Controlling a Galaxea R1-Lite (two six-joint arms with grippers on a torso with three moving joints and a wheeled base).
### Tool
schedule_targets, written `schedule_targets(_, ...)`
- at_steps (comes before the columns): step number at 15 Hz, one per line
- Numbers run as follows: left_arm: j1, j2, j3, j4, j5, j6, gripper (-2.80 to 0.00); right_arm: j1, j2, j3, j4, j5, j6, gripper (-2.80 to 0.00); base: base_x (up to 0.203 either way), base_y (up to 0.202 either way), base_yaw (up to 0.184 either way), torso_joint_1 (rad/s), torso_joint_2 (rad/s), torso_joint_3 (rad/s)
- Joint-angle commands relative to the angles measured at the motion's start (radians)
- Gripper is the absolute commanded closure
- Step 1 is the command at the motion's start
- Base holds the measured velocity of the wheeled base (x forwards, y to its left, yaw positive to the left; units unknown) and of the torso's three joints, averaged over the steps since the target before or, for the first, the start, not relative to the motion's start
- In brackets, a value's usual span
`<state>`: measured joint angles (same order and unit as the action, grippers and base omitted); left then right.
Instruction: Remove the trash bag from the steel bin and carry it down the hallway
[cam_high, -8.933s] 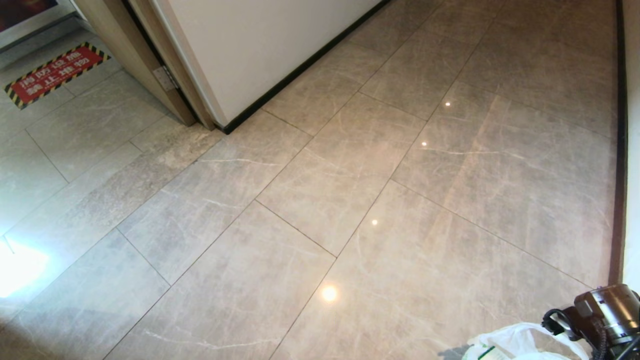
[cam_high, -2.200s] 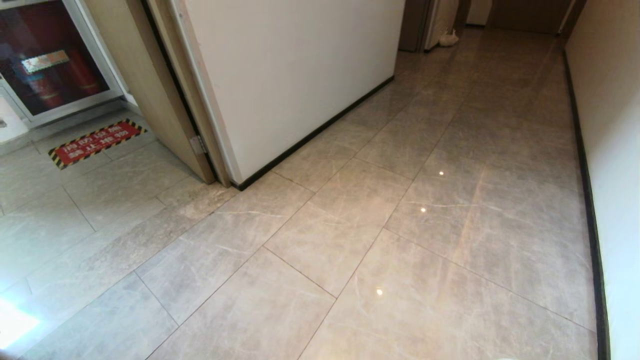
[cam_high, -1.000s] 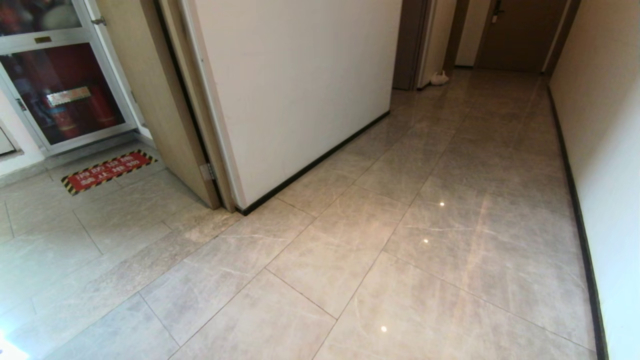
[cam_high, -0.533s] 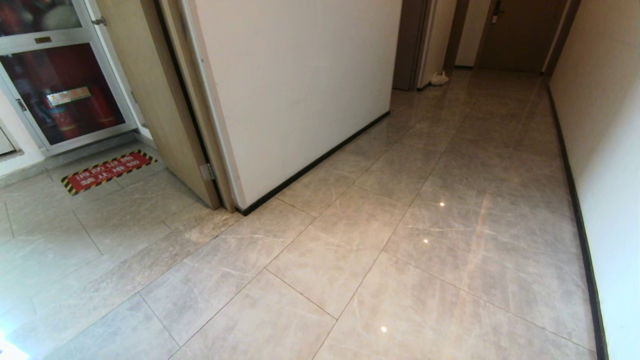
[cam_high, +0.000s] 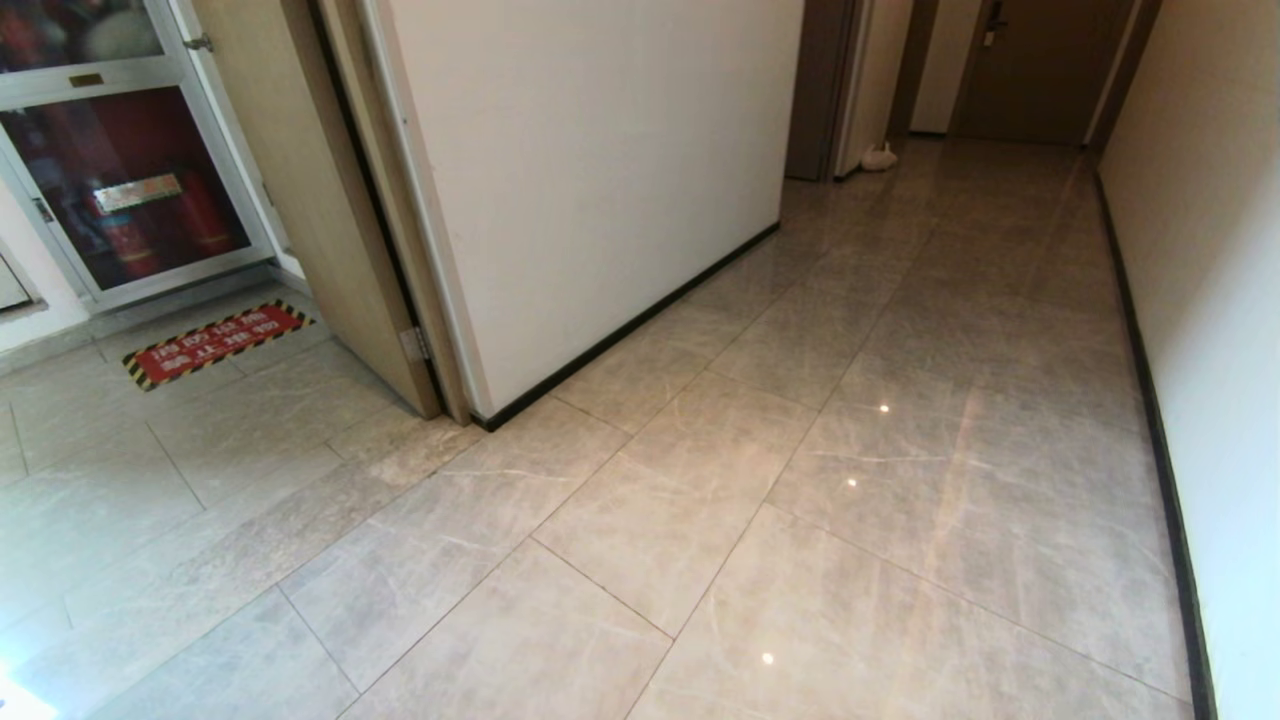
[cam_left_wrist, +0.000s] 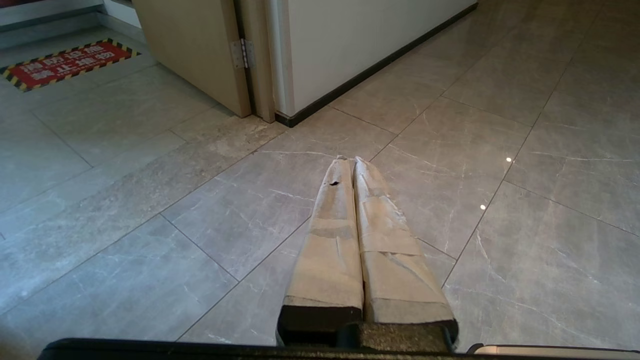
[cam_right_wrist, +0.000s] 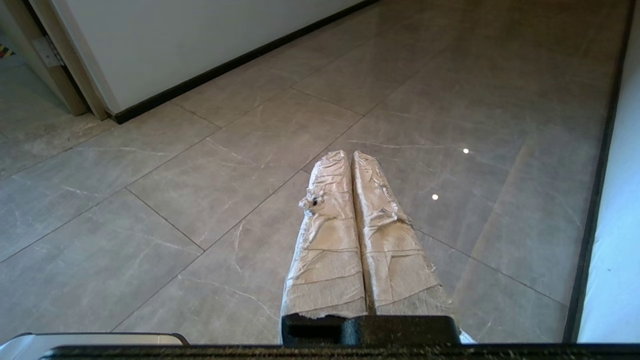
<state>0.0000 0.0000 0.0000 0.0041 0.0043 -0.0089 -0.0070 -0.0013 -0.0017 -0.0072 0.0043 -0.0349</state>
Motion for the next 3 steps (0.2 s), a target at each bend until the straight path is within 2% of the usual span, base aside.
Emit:
schedule_targets(1, 0.0, 0.0, 0.0, 0.0, 0.0, -0.002, 0.0, -0.001, 0.001, 0.0, -0.002, 0.0, -0.002, 0.0, 0.0, 0.0, 0.0, 0.0, 0.0, 0.0)
schedule_targets(3, 0.0, 0.0, 0.0, 0.0, 0.0, 0.0, 0.0, -0.001, 0.001, 0.0, -0.002, 0.002, -0.002, 0.0, 0.0, 0.0, 0.0, 0.0, 0.0, 0.0)
